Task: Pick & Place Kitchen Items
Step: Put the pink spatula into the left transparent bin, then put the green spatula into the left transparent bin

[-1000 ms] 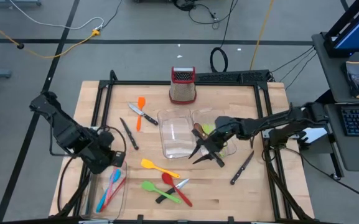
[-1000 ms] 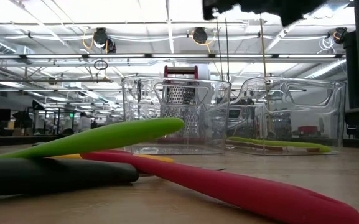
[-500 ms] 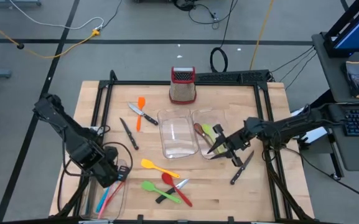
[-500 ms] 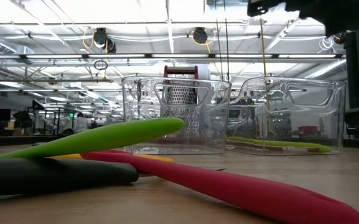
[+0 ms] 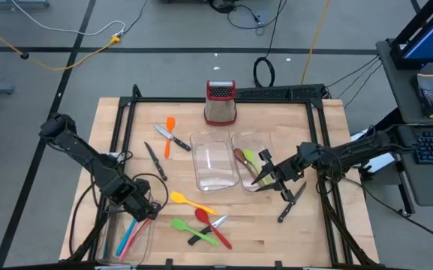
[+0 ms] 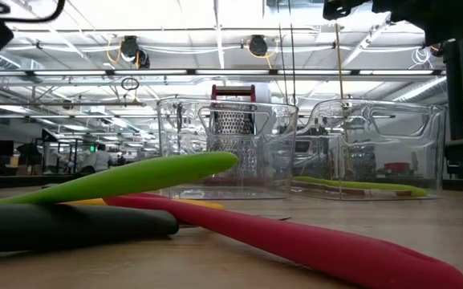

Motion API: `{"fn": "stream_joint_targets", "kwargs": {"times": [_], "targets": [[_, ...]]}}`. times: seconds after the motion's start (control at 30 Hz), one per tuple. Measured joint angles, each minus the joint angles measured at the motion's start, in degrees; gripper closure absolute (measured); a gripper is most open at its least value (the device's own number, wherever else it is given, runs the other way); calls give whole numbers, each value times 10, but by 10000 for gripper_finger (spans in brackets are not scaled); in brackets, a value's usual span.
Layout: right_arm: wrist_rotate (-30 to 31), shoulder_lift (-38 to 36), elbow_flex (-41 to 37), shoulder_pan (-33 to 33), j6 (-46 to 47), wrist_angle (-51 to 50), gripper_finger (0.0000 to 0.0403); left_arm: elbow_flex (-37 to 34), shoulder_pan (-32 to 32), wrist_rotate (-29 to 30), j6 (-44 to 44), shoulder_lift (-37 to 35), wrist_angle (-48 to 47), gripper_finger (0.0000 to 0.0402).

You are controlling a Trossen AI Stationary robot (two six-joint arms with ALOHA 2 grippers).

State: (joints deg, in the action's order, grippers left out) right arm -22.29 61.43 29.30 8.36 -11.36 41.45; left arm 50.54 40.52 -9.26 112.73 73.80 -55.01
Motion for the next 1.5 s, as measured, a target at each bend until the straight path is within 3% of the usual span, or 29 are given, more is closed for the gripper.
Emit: {"fn": "stream_joint_targets", "kwargs": {"times": [0.53, 0.77, 0.97, 1.3, 1.5], "targets": [[0, 0, 0, 0, 2, 4, 303, -27, -12, 2, -53, 0, 20, 401], [0, 0, 0, 0, 2, 4, 303, -74, -12, -13, -55, 0, 94, 402], [0, 0, 0, 0, 2, 3, 303, -78, -12, -8, -58, 0, 101, 396], [0, 0, 0, 0, 2, 3, 303, -78, -10, -9, -71, 0, 118, 291], [-1, 0, 0, 0, 2, 3, 303, -50, -7, -59, -71, -14, 114, 235]]}}
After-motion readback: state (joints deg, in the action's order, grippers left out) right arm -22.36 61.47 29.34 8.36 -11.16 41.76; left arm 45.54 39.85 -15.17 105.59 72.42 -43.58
